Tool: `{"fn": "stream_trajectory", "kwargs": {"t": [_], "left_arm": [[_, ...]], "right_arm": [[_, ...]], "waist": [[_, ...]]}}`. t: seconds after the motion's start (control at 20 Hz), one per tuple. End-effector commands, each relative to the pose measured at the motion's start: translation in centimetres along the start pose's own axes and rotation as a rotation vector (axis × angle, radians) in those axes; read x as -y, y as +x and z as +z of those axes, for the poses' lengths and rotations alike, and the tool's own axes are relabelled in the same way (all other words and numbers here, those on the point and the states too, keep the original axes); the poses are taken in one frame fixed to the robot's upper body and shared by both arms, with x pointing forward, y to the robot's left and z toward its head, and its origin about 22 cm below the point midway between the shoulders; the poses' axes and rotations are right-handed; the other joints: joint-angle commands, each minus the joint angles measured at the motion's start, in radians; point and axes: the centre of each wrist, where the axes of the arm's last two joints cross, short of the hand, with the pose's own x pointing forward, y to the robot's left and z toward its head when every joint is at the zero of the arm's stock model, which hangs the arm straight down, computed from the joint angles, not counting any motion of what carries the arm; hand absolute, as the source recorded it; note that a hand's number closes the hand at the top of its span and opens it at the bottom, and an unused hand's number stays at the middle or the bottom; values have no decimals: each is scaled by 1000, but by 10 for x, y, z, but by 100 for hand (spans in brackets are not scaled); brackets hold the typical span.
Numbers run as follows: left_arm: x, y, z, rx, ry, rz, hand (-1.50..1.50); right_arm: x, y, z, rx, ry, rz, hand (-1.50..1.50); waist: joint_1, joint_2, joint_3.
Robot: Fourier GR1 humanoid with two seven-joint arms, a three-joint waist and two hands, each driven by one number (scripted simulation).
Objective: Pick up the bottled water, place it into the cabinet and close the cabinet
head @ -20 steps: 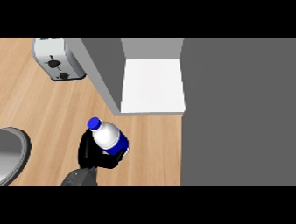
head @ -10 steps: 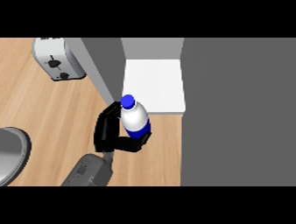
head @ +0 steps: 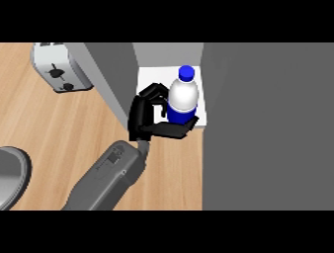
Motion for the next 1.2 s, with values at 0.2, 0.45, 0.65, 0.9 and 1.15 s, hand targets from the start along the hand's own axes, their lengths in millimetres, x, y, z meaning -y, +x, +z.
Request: {"fn": "stream_trajectory", "kwargs": {"t": [0.2,0.45,0.65,0.9,1.15], "left_arm": [[23,33,-64,-36,79,-82,150],[5,8,-68,-83,90,-146,150],[-5,1,-78,-61,124,-376,150],[-18,-11,-78,-126,244,-392,150],[-38,-16,-79,-102,328,-334,150]], "right_arm": [[5,1,-13,42,-7,-34,-150],[15,4,-9,62,-14,-34,-150],[14,-2,-7,53,21,-38,-150],[16,5,-9,72,22,-41,-150],[7,13,-9,82,33,-46,-150]], "waist": [[-11,9,0],[-15,11,0],[-36,16,1],[-43,23,-1],[-54,30,-3]]}}
